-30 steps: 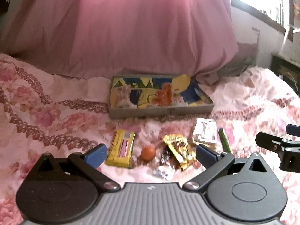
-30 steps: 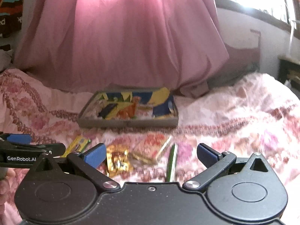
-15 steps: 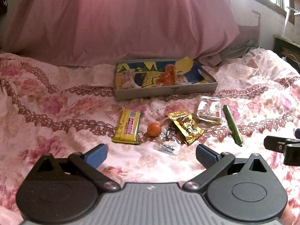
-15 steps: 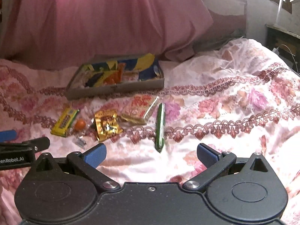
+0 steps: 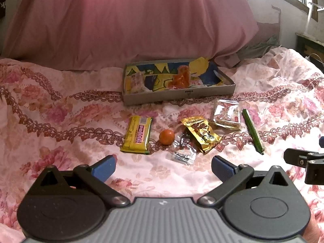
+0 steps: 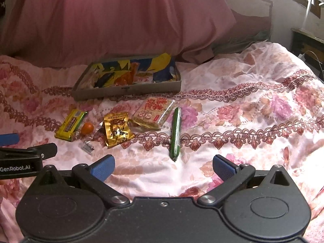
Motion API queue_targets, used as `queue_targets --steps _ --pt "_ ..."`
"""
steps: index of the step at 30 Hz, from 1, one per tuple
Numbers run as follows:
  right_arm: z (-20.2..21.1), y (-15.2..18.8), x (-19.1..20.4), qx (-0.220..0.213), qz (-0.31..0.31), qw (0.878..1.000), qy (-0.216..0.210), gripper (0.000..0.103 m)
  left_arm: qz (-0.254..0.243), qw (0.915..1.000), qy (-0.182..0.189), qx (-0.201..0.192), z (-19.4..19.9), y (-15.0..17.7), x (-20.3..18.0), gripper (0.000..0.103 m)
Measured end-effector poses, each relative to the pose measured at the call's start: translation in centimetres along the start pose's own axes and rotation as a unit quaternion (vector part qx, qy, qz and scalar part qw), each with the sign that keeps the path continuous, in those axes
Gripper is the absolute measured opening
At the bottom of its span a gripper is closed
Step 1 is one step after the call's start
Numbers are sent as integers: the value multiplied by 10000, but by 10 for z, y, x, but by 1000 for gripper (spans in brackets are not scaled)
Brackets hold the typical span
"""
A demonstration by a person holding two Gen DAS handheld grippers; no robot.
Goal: Organize snacks
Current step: 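Move both open tools back toward the remaining snacks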
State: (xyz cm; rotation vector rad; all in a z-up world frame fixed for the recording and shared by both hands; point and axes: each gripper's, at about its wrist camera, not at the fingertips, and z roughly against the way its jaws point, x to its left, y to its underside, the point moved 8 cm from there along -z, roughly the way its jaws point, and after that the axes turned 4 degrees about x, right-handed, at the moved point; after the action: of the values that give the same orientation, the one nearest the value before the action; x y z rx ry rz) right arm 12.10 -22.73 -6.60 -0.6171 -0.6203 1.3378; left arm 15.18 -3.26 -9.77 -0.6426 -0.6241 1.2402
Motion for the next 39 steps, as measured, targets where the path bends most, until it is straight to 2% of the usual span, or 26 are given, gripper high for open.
queue_targets --steps 29,39 --pt "-34 -8 -9 480 -182 9985 -191 102 144 9989 19 435 -31 -1 -4 103" --pt "-40 -17 -9 468 116 9987 -157 102 -32 9988 33 483 -43 -13 -9 103"
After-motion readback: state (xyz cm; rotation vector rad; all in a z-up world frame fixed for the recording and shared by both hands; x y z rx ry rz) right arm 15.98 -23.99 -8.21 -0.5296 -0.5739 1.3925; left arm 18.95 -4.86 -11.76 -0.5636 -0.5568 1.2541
